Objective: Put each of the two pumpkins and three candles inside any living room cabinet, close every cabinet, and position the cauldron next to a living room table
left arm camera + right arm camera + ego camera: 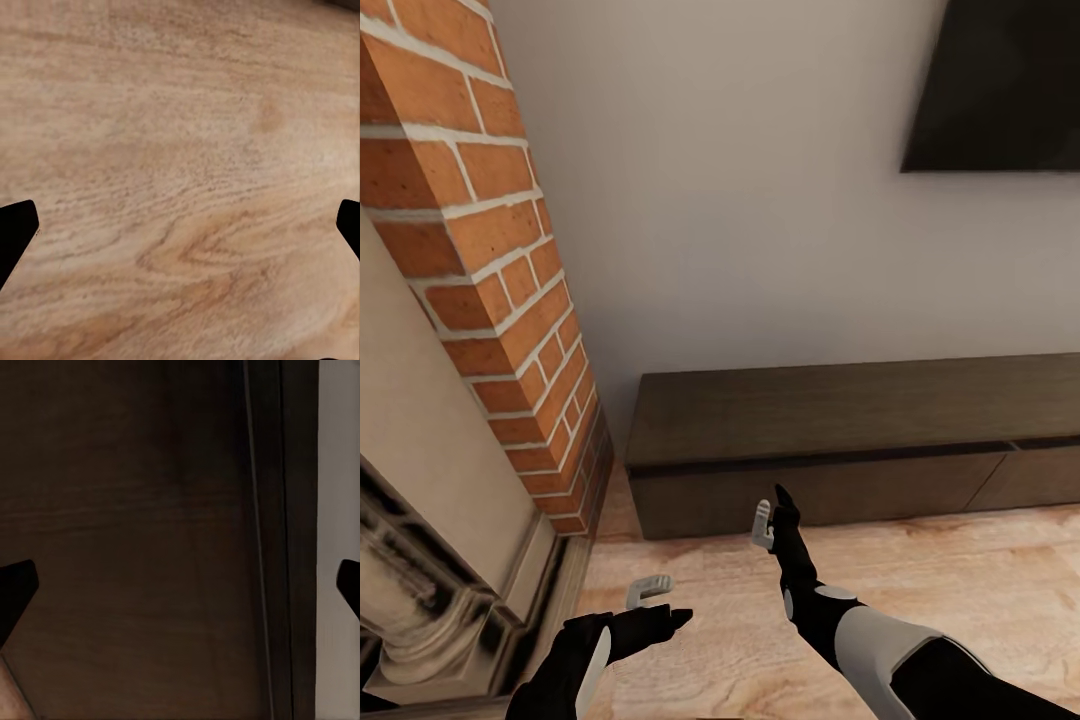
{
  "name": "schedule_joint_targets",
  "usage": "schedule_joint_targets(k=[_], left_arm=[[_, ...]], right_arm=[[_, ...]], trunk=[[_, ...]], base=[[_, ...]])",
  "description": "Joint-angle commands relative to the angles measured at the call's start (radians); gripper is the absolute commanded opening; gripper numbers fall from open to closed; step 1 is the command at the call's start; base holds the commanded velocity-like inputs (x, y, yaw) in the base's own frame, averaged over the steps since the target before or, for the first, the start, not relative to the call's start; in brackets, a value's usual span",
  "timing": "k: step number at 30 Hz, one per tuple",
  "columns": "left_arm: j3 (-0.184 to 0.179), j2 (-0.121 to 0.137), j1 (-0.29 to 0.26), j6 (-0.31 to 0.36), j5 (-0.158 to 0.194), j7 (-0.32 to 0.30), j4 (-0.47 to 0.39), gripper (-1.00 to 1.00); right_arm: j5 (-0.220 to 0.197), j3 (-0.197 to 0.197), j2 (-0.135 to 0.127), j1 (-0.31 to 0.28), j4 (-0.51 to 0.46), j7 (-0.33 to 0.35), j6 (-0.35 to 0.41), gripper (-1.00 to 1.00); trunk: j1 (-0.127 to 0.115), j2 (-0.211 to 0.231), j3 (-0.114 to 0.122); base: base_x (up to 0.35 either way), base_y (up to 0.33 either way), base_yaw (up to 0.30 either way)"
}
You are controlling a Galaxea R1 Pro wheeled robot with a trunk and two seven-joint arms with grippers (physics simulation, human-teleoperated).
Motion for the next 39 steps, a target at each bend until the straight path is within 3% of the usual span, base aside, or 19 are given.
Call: schedule_joint_targets(k=[1, 31, 39], left_arm=[[0.006, -0.002, 0.0, 0.005, -0.008, -0.009, -0.001, 1.0], [0.007, -0.002, -0.001, 0.006, -0.007, -0.027, -0.001, 1.0], [0.008, -0.002, -0.001, 0.007, -0.007, -0.041, -0.001, 1.0]], right_arm=[[0.004, -0.001, 0.0, -0.001, 0.002, -0.004, 0.001, 1.0], [0.003, -0.002, 0.0, 0.0, 0.015, -0.001, -0.002, 1.0], [0.002, -0.002, 0.0, 0.001, 0.016, 0.071, -0.001, 1.0]], trunk=[[0.0, 0.0, -0.001], [0.0, 0.0, -0.001], [0.0, 0.0, -0.001]], base=[[0.111, 0.031, 0.0], [0.088, 0.003, 0.0], [0.001, 0.0, 0.0]])
